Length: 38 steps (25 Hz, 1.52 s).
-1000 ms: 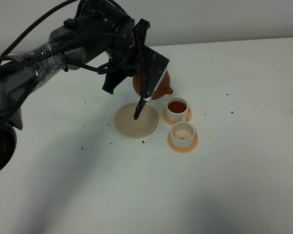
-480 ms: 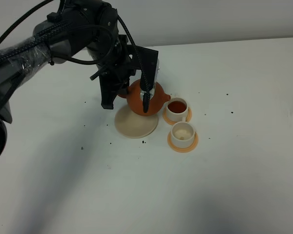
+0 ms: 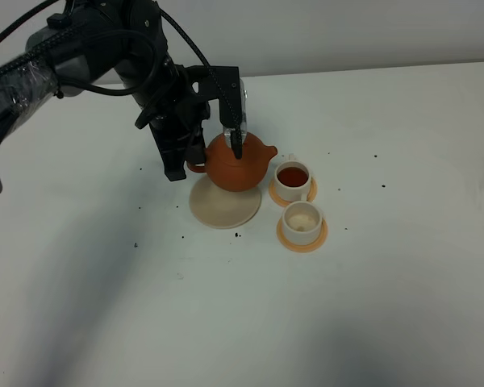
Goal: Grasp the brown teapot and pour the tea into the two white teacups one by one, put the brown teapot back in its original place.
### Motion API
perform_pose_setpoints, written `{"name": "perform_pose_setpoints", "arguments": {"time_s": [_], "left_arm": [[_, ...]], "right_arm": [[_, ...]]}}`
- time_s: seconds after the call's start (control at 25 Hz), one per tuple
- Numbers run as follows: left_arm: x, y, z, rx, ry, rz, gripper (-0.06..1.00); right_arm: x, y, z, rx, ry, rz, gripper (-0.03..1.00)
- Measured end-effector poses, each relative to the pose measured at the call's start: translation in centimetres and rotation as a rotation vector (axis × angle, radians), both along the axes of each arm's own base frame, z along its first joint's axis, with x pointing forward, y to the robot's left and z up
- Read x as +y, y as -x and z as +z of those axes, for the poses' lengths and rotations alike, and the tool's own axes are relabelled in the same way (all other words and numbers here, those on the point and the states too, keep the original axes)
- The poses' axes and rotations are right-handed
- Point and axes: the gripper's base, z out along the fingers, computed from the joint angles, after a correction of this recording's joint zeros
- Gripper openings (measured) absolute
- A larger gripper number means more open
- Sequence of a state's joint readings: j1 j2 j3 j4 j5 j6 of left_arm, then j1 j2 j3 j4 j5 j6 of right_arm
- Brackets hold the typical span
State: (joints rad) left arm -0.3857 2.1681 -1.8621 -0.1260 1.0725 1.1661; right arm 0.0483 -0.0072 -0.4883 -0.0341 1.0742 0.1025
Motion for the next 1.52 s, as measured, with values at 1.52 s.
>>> {"name": "perform_pose_setpoints", "arguments": {"time_s": [1.52], "left_arm": [[0.6, 5.6, 2.4, 0.0, -0.013, -0.131, 0.12]], "right_arm": [[0.0, 0.0, 0.0, 0.0, 0.0, 0.0, 0.24]]}}
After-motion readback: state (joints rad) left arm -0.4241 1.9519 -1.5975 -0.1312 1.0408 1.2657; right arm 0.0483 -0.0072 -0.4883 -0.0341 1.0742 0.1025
